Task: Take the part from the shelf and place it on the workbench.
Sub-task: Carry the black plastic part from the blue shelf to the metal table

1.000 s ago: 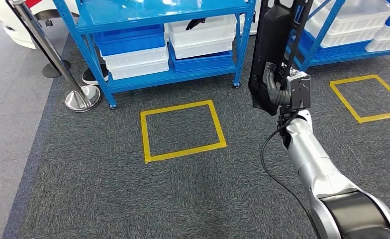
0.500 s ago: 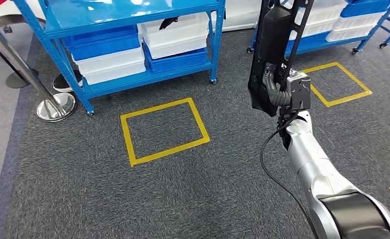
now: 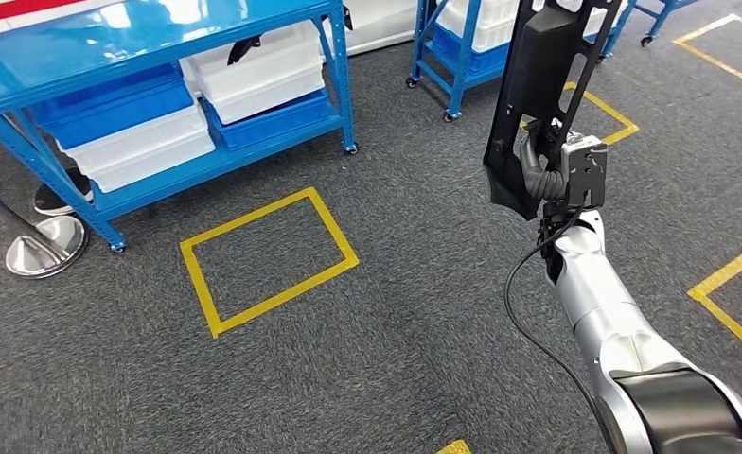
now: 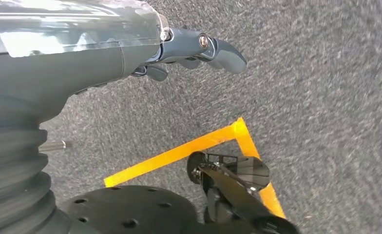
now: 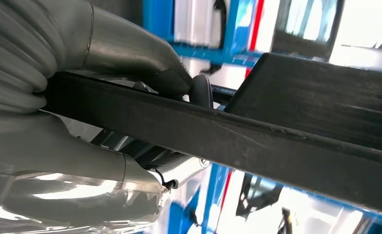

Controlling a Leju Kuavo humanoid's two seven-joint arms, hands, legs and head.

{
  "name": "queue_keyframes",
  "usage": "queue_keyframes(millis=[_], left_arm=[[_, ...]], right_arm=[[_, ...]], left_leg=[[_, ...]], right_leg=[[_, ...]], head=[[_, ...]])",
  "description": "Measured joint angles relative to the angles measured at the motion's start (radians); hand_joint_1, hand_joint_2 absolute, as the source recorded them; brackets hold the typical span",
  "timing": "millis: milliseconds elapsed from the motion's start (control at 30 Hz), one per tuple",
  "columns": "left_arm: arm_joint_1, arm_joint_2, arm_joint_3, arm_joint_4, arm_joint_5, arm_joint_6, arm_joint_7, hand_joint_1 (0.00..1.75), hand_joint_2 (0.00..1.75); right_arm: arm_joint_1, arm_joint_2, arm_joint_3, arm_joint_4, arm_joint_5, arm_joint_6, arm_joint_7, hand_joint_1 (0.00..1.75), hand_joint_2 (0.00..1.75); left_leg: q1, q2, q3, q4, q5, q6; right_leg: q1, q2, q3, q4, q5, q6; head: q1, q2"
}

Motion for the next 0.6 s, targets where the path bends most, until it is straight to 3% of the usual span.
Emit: queue_keyframes(millis=[33, 67, 133, 167, 233, 300, 367, 433, 500, 533, 600], left_arm=[[0.001, 0.0, 0.0, 0.0, 0.001, 0.0, 0.003, 0.0, 1.75], [0.001, 0.0, 0.0, 0.0, 0.002, -0.001, 0.006, 0.0, 1.75], [0.001, 0.001, 0.0, 0.001, 0.005, -0.001, 0.014, 0.0, 1.75], [0.002, 0.002, 0.0, 0.002, 0.006, -0.001, 0.016, 0.0, 1.75], [0.002, 0.003, 0.0, 0.004, 0.009, -0.003, 0.02, 0.0, 1.75], [0.0, 0.001, 0.0, 0.004, 0.011, -0.005, 0.02, 0.0, 1.75], [0.001, -0.001, 0.0, 0.004, 0.016, -0.008, 0.019, 0.0, 1.75], [0.003, -0.002, 0.0, 0.004, 0.02, -0.014, 0.017, 0.0, 1.75], [0.004, -0.002, 0.0, 0.004, 0.022, -0.021, 0.016, 0.0, 1.75], [0.004, -0.003, 0.0, 0.004, 0.022, -0.023, 0.015, 0.0, 1.75], [0.004, -0.004, 0.0, 0.004, 0.023, -0.026, 0.015, 0.0, 1.75]], right_arm=[[0.001, 0.0, 0.0, 0.0, 0.003, -0.001, 0.003, 1.75, 1.75], [0.001, 0.0, 0.0, 0.0, 0.005, -0.002, 0.006, 1.75, 1.75], [-0.001, 0.0, -0.001, 0.0, 0.009, 0.003, 0.008, 1.75, 1.75], [-0.003, 0.001, -0.001, 0.001, 0.01, 0.007, 0.008, 1.75, 1.75], [-0.006, 0.001, -0.002, 0.002, 0.013, 0.012, 0.008, 1.75, 1.75], [-0.006, 0.0, -0.003, 0.003, 0.015, 0.012, 0.007, 1.75, 1.75], [-0.008, 0.001, -0.004, 0.004, 0.018, 0.009, 0.004, 1.75, 1.75], [-0.01, 0.006, -0.004, 0.007, 0.021, 0.003, -0.002, 1.75, 1.75], [-0.003, 0.011, -0.004, 0.012, 0.022, -0.003, -0.006, 1.75, 1.75], [0.001, 0.012, -0.004, 0.013, 0.023, -0.006, -0.007, 1.75, 1.75], [0.005, 0.014, -0.004, 0.014, 0.024, -0.007, -0.009, 1.75, 1.75]], left_leg=[[0.0, -0.002, 0.002, -0.006, 0.017, 0.004], [-0.001, -0.008, 0.022, -0.052, 0.051, 0.01], [-0.001, -0.048, 0.086, -0.195, 0.121, 0.026], [-0.001, -0.068, 0.109, -0.249, 0.14, 0.032], [-0.004, -0.083, 0.124, -0.287, 0.142, 0.037], [-0.003, -0.06, 0.129, -0.306, 0.15, 0.038], [0.001, -0.033, 0.139, -0.329, 0.163, 0.045], [0.0, -0.009, 0.141, -0.337, 0.167, 0.05], [-0.001, 0.015, 0.14, -0.333, 0.165, 0.049], [-0.001, 0.027, 0.14, -0.331, 0.163, 0.048], [0.0, 0.05, 0.14, -0.321, 0.155, 0.042]], right_leg=[[0.002, 0.014, 0.0, 0.001, 0.0, 0.0], [0.004, 0.029, 0.001, 0.002, 0.001, 0.0], [0.005, 0.055, 0.001, 0.003, 0.002, 0.002], [0.003, 0.066, -0.002, 0.004, 0.004, 0.006], [-0.005, 0.087, -0.012, 0.003, 0.011, 0.019], [-0.008, 0.099, -0.018, -0.002, 0.018, 0.034], [-0.003, 0.053, -0.037, 0.031, -0.006, 0.043], [-0.003, -0.01, -0.089, 0.141, -0.066, 0.052], [-0.009, -0.029, -0.139, 0.246, -0.102, 0.062], [-0.012, -0.032, -0.141, 0.253, -0.094, 0.066], [-0.016, -0.05, -0.084, 0.152, -0.039, 0.07]], head=[[0.0, 0.0], [0.0, 0.0], [0.0, 0.0], [0.0, 0.0], [0.0, 0.0], [0.0, 0.0], [0.0, 0.0], [0.0, 0.0], [0.0, 0.0], [0.0, 0.0], [0.0, 0.0]])
